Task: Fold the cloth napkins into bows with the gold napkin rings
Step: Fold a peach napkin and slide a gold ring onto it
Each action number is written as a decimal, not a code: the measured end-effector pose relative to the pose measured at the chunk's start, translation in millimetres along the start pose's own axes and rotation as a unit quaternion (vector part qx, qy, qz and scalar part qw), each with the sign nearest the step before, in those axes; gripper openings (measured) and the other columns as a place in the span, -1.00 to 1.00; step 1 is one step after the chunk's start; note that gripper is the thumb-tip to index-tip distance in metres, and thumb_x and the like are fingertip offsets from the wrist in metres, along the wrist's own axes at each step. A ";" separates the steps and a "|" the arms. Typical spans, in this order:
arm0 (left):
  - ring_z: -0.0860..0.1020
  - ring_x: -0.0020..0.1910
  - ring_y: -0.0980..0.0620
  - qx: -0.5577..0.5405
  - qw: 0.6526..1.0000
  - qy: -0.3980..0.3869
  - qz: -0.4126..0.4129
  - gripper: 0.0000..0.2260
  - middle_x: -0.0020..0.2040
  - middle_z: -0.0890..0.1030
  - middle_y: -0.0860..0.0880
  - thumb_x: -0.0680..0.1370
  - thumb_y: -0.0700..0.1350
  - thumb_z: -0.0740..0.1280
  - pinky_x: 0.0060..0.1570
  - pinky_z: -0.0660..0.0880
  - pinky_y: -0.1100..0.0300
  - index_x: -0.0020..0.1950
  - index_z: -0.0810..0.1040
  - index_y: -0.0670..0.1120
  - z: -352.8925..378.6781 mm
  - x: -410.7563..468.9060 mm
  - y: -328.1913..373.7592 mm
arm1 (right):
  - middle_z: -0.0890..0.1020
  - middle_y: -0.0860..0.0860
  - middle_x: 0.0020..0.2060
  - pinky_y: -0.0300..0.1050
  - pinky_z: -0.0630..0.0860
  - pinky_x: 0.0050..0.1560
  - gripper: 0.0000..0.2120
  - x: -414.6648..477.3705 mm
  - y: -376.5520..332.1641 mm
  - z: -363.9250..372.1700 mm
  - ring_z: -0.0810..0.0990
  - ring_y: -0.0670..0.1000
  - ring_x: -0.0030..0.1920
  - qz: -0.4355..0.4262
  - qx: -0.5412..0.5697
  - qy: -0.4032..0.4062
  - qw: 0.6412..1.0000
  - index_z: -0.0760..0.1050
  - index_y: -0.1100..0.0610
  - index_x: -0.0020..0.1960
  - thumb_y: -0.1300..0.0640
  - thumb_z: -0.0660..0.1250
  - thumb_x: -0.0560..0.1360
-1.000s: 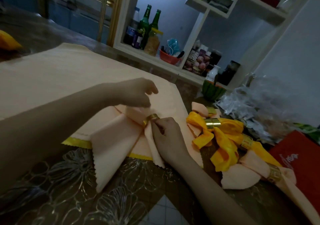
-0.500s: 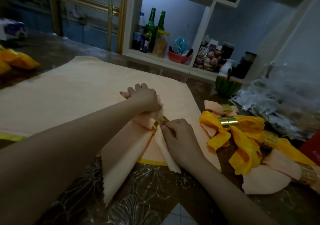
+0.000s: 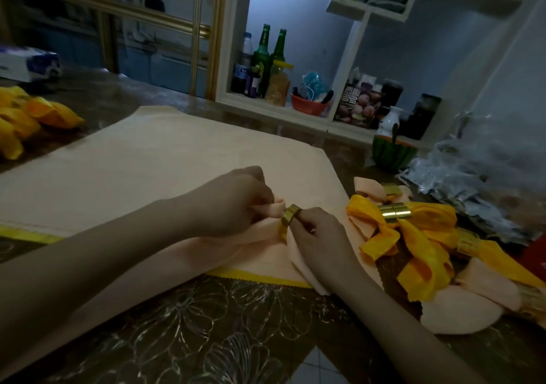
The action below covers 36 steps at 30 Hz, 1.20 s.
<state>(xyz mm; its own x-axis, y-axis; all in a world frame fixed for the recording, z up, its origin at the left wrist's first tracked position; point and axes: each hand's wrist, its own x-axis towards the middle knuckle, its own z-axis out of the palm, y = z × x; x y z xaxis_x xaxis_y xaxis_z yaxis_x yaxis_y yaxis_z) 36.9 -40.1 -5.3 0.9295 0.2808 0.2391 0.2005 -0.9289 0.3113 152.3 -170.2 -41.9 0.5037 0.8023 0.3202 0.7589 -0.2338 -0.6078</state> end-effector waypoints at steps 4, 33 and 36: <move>0.39 -0.07 0.10 0.014 1.000 0.000 0.025 -0.87 -0.02 0.39 0.06 0.55 -0.17 0.26 -0.04 0.39 0.19 -0.01 0.60 -0.04 4.9 -6.5 2.2 | 0.56 0.07 -0.05 -0.29 0.38 -0.06 -0.82 1.7 -1.2 -7.9 0.48 -0.07 -0.05 -0.022 0.051 -0.069 0.996 0.58 0.24 0.02 0.22 0.22 0.56; 0.35 0.28 0.13 0.027 0.996 0.053 0.073 -0.50 0.32 0.40 0.10 0.52 0.06 0.29 0.28 0.22 0.19 0.44 0.24 0.06 18.3 -11.3 10.3 | 0.51 -0.18 0.01 -0.56 0.40 -0.13 -0.77 -3.0 -12.8 2.5 0.49 -0.41 -0.10 0.028 0.193 -0.040 0.980 0.51 -0.15 -0.14 0.16 0.22 0.56; 0.39 0.22 0.12 0.042 0.994 0.054 0.084 -0.52 0.28 0.42 0.09 0.51 0.07 0.29 0.24 0.26 0.16 0.41 0.30 0.07 13.6 -10.9 7.0 | 0.53 -0.17 0.01 -0.54 0.41 -0.12 -0.78 -2.1 -14.1 2.7 0.50 -0.37 -0.08 0.030 0.207 -0.047 0.977 0.52 -0.15 -0.15 0.13 0.22 0.56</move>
<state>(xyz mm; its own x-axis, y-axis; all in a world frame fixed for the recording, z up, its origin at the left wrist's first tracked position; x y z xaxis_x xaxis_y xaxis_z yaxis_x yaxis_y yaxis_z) 32.3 -52.9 -18.3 0.9142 0.1396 0.3805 0.0741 -0.9806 0.1817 139.5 -167.1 -36.0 0.4882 0.8449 0.2185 0.4871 -0.0561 -0.8715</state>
